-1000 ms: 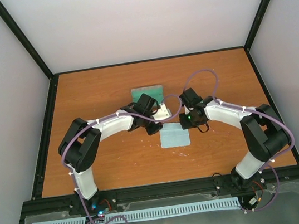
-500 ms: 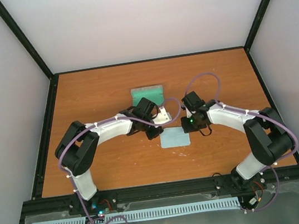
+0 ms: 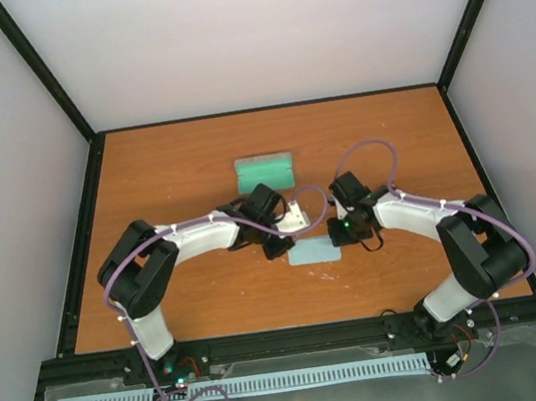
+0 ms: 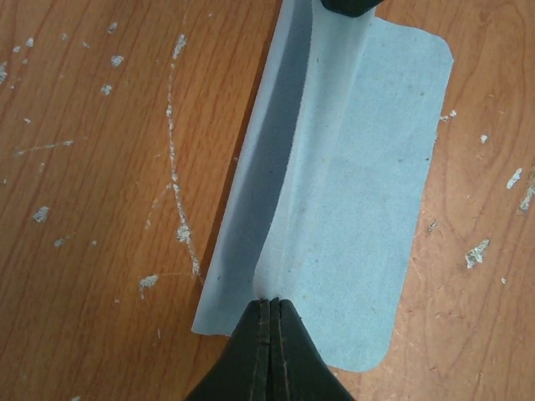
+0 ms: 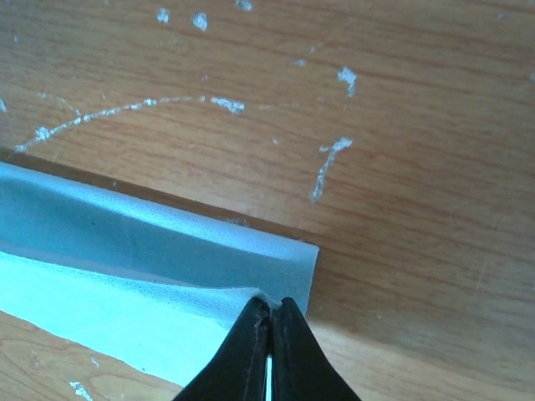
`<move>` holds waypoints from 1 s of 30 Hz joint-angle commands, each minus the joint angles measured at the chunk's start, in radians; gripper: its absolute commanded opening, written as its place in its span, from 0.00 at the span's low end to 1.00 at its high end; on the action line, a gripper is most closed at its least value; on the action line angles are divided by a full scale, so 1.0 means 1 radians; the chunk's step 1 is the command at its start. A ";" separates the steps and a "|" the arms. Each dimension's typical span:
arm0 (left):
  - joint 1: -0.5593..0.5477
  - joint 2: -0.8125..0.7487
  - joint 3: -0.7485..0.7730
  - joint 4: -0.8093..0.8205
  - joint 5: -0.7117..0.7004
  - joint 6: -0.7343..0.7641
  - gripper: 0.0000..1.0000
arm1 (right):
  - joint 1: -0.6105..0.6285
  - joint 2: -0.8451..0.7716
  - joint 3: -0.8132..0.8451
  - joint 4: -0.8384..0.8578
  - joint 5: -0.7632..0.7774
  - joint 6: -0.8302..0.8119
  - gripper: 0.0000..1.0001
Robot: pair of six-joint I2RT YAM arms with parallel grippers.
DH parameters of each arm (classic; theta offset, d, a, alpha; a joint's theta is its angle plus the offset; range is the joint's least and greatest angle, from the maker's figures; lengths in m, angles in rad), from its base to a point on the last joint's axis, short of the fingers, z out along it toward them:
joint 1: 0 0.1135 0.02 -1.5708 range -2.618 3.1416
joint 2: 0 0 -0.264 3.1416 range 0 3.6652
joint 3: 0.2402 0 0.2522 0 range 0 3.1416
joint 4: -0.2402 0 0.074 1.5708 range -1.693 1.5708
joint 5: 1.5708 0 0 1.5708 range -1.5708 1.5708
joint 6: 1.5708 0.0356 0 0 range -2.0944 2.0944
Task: Organize the sunglasses
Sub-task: Fold the glasses cleaning cloth at the center of the board.
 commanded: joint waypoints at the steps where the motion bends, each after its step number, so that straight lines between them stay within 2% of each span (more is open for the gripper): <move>1: -0.013 -0.038 -0.009 0.013 0.012 -0.010 0.01 | -0.002 -0.030 -0.023 0.015 -0.018 0.013 0.03; 14: -0.027 -0.052 -0.048 0.037 0.013 -0.026 0.07 | 0.000 -0.050 -0.067 0.039 -0.059 0.010 0.04; 24: -0.042 -0.073 -0.069 0.043 0.015 -0.030 0.11 | 0.002 -0.110 -0.107 0.030 -0.063 0.031 0.19; 30: -0.045 -0.103 -0.089 0.034 0.027 -0.029 0.14 | 0.002 -0.145 -0.122 0.019 -0.059 0.040 0.17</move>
